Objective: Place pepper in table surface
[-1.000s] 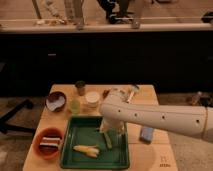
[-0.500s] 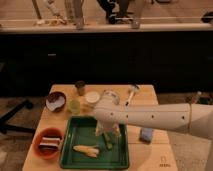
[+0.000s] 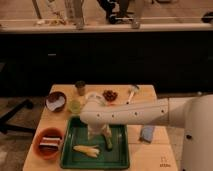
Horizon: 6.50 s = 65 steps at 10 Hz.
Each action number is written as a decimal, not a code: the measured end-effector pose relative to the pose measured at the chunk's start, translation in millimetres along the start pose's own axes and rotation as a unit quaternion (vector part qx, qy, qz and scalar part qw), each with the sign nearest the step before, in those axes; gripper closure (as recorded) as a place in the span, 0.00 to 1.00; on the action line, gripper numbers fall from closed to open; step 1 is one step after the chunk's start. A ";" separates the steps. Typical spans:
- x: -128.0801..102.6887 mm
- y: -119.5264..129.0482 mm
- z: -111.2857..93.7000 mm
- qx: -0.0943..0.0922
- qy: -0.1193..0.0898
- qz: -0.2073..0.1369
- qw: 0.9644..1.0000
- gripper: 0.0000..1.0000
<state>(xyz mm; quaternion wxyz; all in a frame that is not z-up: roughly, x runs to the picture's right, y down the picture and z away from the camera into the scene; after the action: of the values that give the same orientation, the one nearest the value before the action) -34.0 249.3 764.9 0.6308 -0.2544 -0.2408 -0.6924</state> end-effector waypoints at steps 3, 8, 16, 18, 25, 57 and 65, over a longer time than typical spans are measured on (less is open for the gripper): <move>2.9 3.6 11.2 -0.004 -0.007 0.005 1.000 0.30; 17.5 19.6 19.0 0.000 -0.020 0.019 1.000 0.30; 18.6 32.7 35.6 0.007 -0.052 0.033 0.998 0.45; 19.0 34.3 35.1 0.012 -0.054 0.036 0.998 0.64; 20.0 35.1 22.8 0.030 -0.050 0.042 0.997 1.00; 20.5 184.4 -100.3 0.099 0.068 0.414 0.902 1.00; -40.6 231.7 -87.6 0.055 0.059 0.481 0.873 1.00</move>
<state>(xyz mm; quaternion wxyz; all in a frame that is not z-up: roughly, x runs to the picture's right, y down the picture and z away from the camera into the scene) 195.6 202.0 675.0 0.9123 -0.2618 -0.0886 -0.3023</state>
